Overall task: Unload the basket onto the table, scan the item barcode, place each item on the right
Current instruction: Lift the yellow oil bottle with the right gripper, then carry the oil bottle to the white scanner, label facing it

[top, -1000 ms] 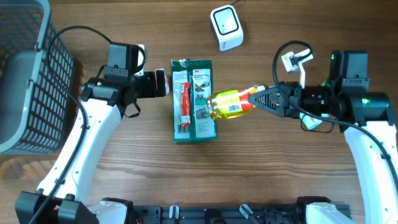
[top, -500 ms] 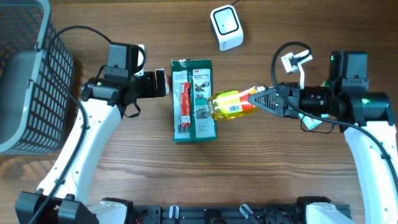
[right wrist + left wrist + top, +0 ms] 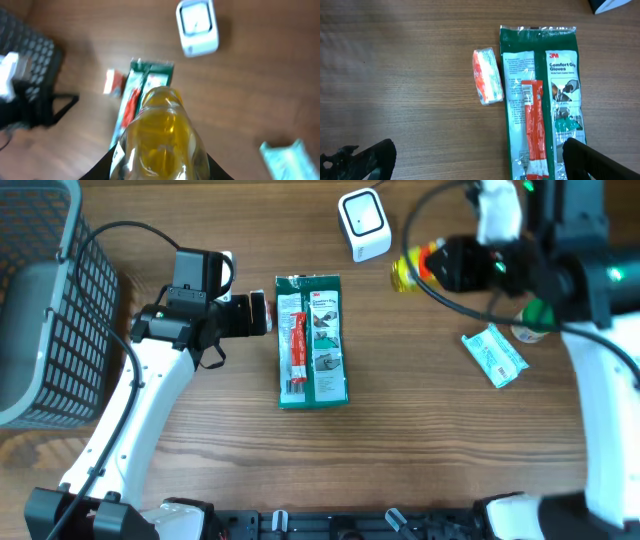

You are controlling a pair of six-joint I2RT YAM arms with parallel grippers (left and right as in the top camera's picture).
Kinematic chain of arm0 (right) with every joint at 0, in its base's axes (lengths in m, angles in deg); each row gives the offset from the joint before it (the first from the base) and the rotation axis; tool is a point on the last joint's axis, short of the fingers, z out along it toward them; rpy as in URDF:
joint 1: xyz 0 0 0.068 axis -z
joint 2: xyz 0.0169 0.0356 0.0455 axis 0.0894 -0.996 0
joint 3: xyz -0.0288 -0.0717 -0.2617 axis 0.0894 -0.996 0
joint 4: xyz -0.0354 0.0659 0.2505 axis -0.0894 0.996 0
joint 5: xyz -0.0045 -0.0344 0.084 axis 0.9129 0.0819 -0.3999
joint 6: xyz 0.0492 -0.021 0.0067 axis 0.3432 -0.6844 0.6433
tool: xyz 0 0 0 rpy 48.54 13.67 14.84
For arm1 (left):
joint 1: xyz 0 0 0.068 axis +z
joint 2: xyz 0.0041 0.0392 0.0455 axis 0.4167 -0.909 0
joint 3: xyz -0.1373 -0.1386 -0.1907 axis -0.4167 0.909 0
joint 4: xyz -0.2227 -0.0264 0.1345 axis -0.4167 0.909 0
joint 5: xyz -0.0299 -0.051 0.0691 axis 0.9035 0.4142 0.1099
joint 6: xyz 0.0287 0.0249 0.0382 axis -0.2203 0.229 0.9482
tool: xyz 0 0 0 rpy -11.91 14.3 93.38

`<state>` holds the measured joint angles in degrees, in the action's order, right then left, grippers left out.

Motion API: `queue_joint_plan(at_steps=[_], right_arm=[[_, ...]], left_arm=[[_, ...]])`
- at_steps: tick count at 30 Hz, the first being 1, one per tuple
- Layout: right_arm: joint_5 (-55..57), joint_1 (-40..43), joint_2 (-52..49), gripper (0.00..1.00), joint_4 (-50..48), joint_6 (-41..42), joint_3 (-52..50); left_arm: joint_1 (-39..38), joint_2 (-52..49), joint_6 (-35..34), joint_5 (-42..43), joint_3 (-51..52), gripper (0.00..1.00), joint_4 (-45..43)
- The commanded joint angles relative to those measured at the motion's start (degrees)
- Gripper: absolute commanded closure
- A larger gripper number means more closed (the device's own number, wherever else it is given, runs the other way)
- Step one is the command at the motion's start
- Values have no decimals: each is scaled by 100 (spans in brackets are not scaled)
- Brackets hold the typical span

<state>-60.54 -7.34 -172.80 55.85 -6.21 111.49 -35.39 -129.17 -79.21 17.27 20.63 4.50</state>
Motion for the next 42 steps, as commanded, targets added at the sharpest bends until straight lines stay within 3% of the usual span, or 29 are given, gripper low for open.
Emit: queue_joint_plan(at_steps=[1, 6, 13, 18, 27, 35, 42], right_arm=[[1593, -608, -828, 95, -693, -291, 350], [3733, -1467, -2081, 95, -2498, -1462, 345], [6229, -2050, -3753, 95, -4876, -2946, 345], [7235, -2118, -4387, 96, -6299, -4483, 339], [7014, -2079, -4677, 96, -6780, -4621, 273], [7036, -2072, -4889, 95, -6555, -4642, 269], [7110, -2074, -5071, 94, -6557, -5274, 269]], left_arm=[[11, 31, 24, -55, -55, 0, -17], [11, 31, 24, -55, -55, 0, -17], [11, 31, 24, -55, -55, 0, -17], [11, 31, 24, -55, -55, 0, -17], [11, 31, 24, -55, -55, 0, -17], [11, 31, 24, -55, -55, 0, -17], [11, 31, 24, -55, -55, 0, -17]])
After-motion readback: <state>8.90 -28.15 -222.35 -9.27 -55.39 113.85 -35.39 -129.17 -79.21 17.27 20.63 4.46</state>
